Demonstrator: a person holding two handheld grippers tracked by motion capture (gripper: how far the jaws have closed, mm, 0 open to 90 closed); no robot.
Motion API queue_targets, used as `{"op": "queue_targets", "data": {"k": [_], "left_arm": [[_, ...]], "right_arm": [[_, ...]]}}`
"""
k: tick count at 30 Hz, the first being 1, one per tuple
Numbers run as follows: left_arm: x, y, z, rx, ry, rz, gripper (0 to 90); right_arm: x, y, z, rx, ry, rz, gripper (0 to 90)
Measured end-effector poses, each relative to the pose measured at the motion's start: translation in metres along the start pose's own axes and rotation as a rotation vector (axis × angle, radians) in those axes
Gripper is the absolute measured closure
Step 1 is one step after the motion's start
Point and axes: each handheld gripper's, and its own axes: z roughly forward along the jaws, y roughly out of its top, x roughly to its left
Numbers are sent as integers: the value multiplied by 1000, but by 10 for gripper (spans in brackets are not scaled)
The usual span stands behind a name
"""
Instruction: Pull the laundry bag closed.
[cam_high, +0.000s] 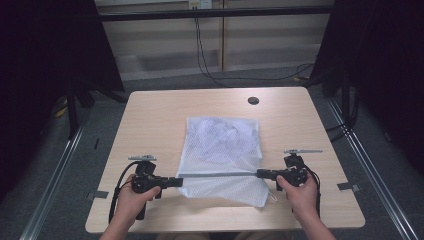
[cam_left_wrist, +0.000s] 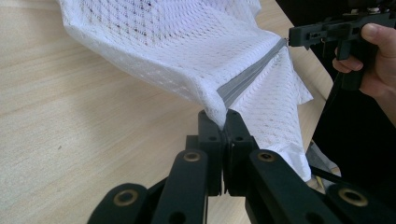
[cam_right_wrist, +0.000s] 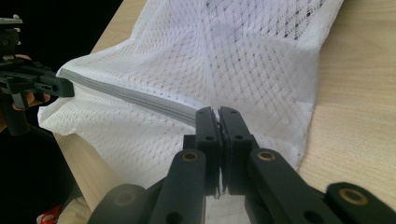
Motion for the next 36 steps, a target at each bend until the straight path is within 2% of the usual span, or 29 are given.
{"op": "queue_targets", "data": {"k": [19, 36], "left_arm": [[0, -1, -2, 5, 18, 18, 883], [1, -1, -3, 7, 28, 9, 883]], "right_arm": [[-4, -3, -5, -4, -14, 13, 878], [-11, -6, -13, -14, -36, 29, 878]]}}
